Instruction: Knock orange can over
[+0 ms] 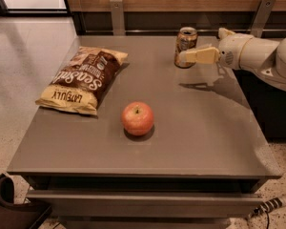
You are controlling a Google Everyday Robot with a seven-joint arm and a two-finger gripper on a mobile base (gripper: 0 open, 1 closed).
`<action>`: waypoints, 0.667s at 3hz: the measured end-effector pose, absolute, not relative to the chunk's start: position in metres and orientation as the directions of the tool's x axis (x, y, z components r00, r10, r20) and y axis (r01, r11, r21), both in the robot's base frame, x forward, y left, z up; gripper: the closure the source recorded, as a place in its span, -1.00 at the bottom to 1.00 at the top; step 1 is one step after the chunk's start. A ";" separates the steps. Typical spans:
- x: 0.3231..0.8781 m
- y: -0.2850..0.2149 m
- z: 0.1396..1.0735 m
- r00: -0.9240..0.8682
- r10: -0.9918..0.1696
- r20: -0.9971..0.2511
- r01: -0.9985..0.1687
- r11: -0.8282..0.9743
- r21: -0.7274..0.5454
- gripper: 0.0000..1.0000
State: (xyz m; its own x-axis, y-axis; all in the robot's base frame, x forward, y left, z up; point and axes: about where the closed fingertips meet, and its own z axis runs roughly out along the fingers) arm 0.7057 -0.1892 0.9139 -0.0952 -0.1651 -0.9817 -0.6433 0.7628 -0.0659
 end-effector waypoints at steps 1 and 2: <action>0.722 -0.185 0.903 -0.098 -0.134 -0.986 -0.659 0.751 -0.036 -1.00; 0.735 -0.182 0.896 -0.091 -0.108 -0.990 -0.668 0.744 -0.019 -1.00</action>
Offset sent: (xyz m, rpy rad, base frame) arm 0.0476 0.0054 -0.0279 0.0987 -0.0114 0.0400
